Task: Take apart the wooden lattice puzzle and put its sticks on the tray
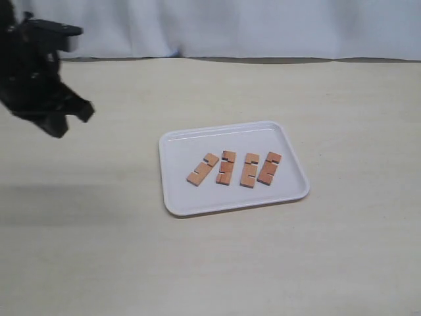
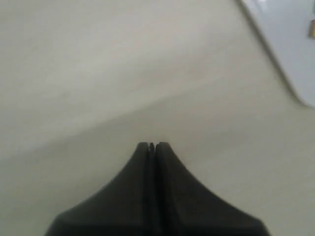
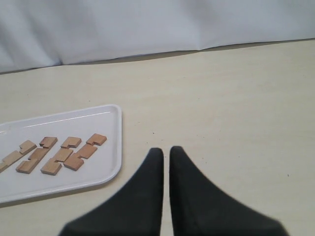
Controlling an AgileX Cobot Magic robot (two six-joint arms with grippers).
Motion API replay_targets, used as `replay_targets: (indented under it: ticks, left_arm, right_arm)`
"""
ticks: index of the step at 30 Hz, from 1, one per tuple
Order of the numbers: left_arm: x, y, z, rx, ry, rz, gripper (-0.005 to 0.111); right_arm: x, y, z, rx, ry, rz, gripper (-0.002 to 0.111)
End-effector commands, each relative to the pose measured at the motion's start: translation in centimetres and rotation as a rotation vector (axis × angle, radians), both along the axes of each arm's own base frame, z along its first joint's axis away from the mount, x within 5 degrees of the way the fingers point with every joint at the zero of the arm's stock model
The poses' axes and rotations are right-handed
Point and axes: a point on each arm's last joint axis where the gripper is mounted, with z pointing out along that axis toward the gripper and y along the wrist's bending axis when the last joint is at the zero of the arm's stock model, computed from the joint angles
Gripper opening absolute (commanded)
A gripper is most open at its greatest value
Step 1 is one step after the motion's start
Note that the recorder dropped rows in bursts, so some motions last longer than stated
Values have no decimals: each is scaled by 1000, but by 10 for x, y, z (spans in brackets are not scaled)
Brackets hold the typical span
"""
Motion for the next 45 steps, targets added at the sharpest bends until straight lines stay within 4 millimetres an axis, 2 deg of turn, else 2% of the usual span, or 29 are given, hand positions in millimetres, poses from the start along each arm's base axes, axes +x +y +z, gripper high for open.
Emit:
replay_targets:
  ticks: [1,3,4,11,16,22,30,40,45]
  left_arm:
    - [-32,68,5,54,-28,214,0]
    - [-47,89,11,29,-115,341,0]
    - [-53,93,14,20,-158,366,0]
    - [-108,93,49,-56,-600,394,0]
    - [-144,100,60,-19,-794,437,0]
    - [-179,97,70,-57,-983,406,0]
    - [-233,81,82,-146,-1317,147,0]
    - [-308,90,96,-313,-1644,164,0]
    - [-310,89,99,-386,-1645,186,0]
  right_arm:
    - [0,0,0,-9,-1,1,4]
    - [0,0,0,-9,-1,1,4]
    - [0,0,0,-9,-1,1,4]
    - [0,0,0,-9,-1,1,4]
    - [0,0,0,-9,-1,1,4]
    - [0,0,0,-9,-1,1,4]
    - [0,0,0,-9,-1,1,4]
    - [0,0,0,-9,-1,1,4]
    - [0,0,0,-9,-1,1,4]
